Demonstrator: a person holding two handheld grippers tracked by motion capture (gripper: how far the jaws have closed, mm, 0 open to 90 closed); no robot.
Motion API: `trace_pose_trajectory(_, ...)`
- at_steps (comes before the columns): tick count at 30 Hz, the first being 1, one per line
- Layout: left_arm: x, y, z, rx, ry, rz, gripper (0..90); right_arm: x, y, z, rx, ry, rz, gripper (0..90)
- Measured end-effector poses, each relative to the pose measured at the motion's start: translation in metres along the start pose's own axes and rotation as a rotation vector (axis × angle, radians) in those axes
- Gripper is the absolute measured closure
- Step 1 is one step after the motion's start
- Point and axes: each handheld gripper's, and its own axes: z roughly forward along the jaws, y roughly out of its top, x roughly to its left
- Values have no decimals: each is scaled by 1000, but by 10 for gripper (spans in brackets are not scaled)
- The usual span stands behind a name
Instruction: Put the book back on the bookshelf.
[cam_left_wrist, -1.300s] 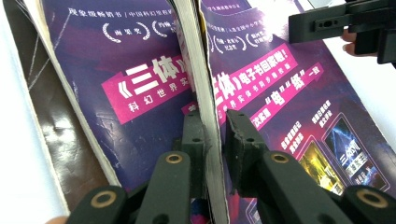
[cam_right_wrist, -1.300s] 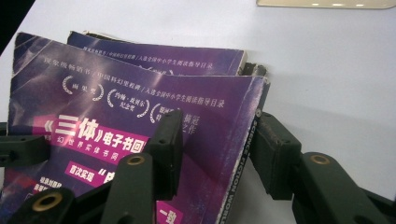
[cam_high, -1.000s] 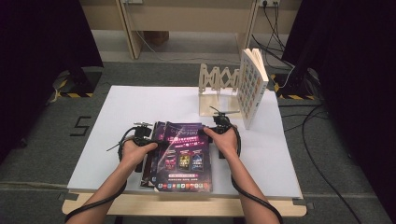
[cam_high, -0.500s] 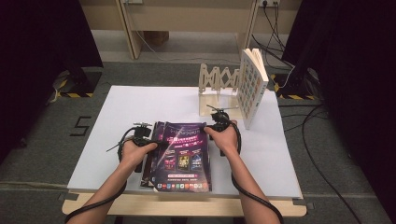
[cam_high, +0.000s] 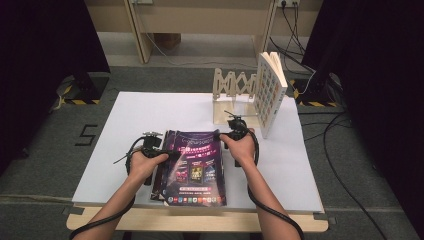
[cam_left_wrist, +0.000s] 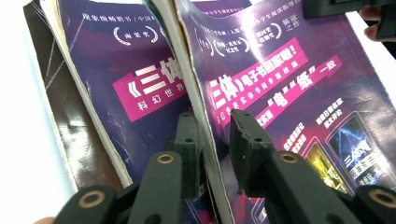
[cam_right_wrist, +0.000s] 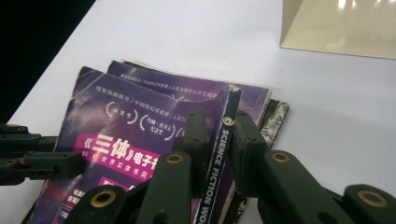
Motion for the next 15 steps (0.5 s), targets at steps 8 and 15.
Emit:
trace_pose_trajectory(8, 2, -5, -7, -47, 44, 24, 586, 5, 2, -9, -39, 5, 3, 814)
trace_pose_trajectory(15, 11, -7, -26, -129, 101, 25, 476, 4, 6, -22, -74, 8, 18, 834)
